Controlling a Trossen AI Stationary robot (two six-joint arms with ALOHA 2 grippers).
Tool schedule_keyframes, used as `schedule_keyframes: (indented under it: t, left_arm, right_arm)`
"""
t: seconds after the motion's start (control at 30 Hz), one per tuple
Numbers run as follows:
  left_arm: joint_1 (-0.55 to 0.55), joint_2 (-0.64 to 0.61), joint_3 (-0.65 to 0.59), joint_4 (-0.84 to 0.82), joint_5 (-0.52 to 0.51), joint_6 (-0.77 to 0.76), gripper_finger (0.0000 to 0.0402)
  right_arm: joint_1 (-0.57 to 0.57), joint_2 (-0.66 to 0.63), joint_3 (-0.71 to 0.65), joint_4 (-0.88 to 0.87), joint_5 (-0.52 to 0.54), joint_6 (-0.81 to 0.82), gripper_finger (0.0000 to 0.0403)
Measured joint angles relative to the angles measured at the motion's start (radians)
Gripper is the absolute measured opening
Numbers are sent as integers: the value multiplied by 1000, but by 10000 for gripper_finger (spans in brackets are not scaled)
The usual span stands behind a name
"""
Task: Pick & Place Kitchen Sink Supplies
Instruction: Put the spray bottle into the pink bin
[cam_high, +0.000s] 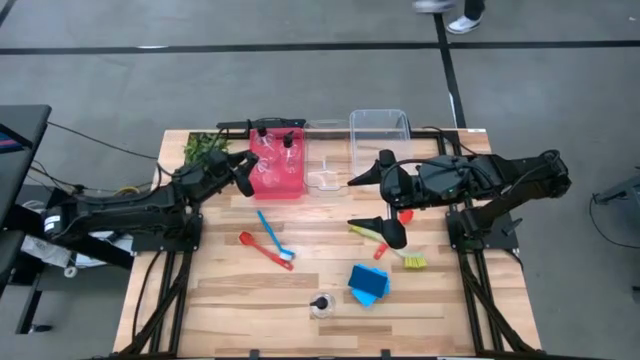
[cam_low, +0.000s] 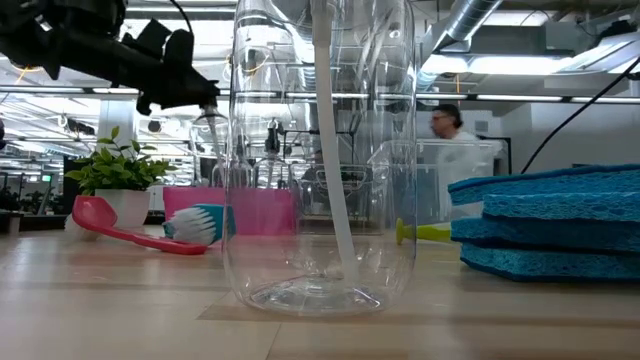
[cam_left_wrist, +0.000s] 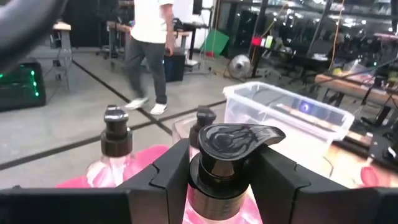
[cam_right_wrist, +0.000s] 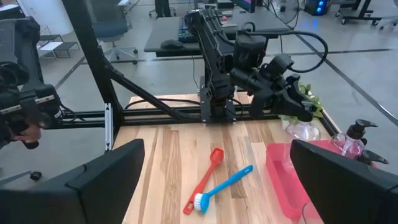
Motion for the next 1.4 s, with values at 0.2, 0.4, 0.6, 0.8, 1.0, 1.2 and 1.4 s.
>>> schedule_keyframes:
  t: [0.2,0.4,0.6,0.8,1.0,1.2,1.4]
  left_arm:
    - [28,96,0,31,1,0,143]
    - [66,166,0,80,56,0,144]
    - [94,200,0,96,58,1,144]
    - [119,228,0,98,76,1,144]
    - [126,232,0,110,115,4,144]
    - [126,232,0,116,114,17,155]
    - [126,232,0,115,111,31,181]
  right_arm:
    - [0,0,0,0,0,6,397]
    - [0,0,0,0,0,17,396]
    - [0,0,0,0,0,18,398]
    - [0,0,0,0,0,19,396]
    - [0,0,0,0,0,18,398]
    - [0,0,0,0,0,18,396]
    - [0,0,0,0,0,18,397]
